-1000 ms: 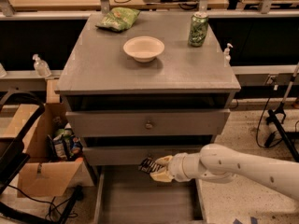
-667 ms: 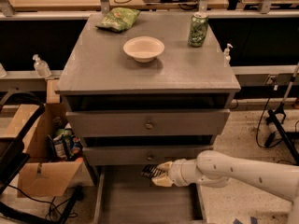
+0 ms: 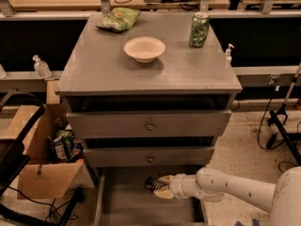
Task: Place rxbar chocolate into bottom drawer
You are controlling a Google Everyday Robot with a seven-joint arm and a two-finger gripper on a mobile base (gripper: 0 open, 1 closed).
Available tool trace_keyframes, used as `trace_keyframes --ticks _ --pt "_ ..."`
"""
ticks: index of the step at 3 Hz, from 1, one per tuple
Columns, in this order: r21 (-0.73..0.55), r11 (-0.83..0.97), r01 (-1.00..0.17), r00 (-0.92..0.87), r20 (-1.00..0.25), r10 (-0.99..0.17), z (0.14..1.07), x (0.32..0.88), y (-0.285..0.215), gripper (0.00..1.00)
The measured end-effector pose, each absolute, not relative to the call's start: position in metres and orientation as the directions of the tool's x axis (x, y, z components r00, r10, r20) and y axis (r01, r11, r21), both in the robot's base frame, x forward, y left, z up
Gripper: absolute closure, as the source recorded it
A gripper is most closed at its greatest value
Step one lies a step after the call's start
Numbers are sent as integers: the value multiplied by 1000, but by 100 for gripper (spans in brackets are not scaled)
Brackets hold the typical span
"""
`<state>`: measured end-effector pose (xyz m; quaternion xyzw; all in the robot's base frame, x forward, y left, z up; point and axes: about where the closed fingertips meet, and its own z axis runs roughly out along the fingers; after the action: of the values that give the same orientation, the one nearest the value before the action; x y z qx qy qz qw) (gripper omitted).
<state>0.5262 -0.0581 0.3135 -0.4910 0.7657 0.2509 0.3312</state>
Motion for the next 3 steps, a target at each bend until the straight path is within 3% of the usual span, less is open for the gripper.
trace_keyframes --ticks 3 --pt "97 285 -954 -256 -761 -597 247 529 -19 100"
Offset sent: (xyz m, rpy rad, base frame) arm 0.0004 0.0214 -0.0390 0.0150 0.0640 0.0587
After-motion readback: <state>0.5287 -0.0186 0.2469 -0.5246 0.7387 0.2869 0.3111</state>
